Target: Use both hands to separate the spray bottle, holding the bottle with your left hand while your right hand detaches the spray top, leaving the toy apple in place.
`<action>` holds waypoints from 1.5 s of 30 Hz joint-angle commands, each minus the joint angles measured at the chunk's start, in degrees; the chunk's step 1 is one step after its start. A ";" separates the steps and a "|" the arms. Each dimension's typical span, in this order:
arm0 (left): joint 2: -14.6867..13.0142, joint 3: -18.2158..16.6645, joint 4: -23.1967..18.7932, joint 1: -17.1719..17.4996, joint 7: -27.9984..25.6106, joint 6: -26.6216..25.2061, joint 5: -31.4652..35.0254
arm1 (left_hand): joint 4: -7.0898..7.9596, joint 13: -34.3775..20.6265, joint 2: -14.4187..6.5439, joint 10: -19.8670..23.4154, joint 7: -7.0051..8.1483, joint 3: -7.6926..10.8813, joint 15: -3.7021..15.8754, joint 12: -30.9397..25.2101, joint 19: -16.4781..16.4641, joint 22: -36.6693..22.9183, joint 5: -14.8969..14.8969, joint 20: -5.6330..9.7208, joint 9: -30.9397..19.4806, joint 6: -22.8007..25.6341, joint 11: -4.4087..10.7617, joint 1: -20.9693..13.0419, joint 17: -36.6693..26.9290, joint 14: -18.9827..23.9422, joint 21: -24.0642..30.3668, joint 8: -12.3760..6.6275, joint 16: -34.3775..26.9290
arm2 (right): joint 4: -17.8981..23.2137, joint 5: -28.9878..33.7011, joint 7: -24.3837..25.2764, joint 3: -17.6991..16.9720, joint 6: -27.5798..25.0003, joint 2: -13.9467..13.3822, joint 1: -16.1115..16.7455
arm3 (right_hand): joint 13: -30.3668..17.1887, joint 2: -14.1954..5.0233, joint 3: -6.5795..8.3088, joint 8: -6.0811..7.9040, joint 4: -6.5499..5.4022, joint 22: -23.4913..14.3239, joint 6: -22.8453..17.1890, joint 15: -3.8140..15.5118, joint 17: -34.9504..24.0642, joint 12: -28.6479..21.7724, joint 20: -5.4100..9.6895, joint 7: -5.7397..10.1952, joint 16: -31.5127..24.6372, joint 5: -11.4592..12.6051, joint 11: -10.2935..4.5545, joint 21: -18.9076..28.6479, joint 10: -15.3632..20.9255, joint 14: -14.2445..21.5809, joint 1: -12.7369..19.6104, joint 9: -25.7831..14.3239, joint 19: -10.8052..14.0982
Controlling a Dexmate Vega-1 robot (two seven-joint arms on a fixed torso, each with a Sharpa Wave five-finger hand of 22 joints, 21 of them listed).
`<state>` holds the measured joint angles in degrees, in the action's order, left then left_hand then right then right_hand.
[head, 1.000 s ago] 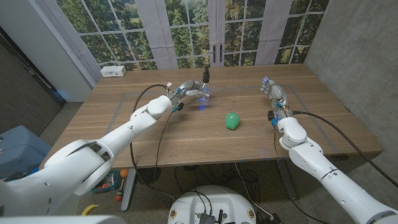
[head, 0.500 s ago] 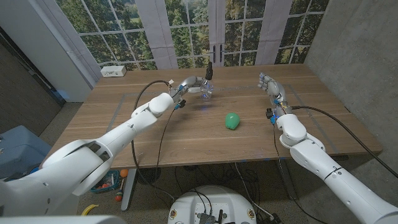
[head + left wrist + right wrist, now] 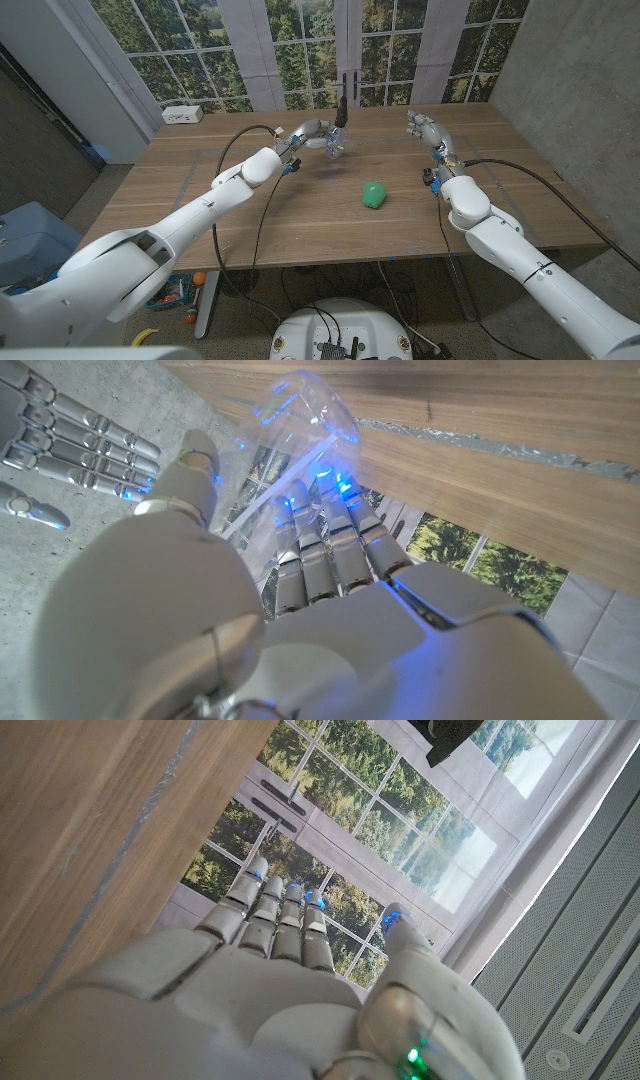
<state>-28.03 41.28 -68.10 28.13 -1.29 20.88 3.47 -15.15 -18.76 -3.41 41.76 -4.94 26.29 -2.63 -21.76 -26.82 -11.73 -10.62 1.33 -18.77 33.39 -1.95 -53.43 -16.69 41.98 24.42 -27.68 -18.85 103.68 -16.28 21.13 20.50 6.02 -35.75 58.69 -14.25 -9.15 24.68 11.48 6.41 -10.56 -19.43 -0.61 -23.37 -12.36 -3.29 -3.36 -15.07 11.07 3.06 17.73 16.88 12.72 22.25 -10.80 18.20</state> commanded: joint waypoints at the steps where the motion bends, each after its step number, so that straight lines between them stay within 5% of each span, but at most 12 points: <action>1: -2.16 0.00 -5.89 1.07 -2.01 -3.44 4.83 | 13.28 -5.53 -8.29 15.10 6.22 13.85 16.21 -9.20 -0.18 -0.19 -0.52 0.72 -0.39 6.92 13.17 -0.08 -0.15 6.57 0.66 -2.21 0.21 | 3.34 4.04 1.09 0.84 -3.11 -1.05 -0.17 | -0.32 0.04 -0.21 0.18 0.06 -0.07 -0.41 -0.03 -0.27 -0.43 0.09 -0.06 -0.30 0.28 -0.34 0.02 0.27 0.26 0.24 -0.15 0.25; 45: -2.36 2.42 -8.63 -0.95 -4.13 -7.47 14.27 | 12.57 -8.68 -8.20 15.43 6.14 13.65 16.30 -10.81 0.26 -0.14 -0.54 1.12 -2.07 7.17 13.22 -0.33 -0.37 7.02 1.46 -3.14 0.70 | 12.80 20.67 2.43 8.32 -21.64 -3.12 -4.93 | -0.82 2.63 -0.75 0.92 2.68 -0.11 -2.50 0.81 -0.39 -0.95 -1.39 0.69 -0.16 0.08 -1.82 -0.62 1.58 -0.40 1.85 -0.31 0.36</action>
<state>-30.80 42.84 -76.36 27.67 -4.14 14.66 15.27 -15.35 -19.41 -3.40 41.77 -4.94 26.49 -1.92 -21.76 -26.51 -11.73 -10.73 2.25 -20.62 33.39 -1.96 -53.43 -16.89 42.29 25.62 -27.68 -17.97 115.28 -0.11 23.40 26.78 -12.39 -38.67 54.95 -14.79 -7.33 23.95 12.10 8.56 -10.55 -21.19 -0.09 -23.52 -13.22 -4.23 -2.64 -15.07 11.07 1.63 17.30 18.32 12.18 24.07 -10.79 18.50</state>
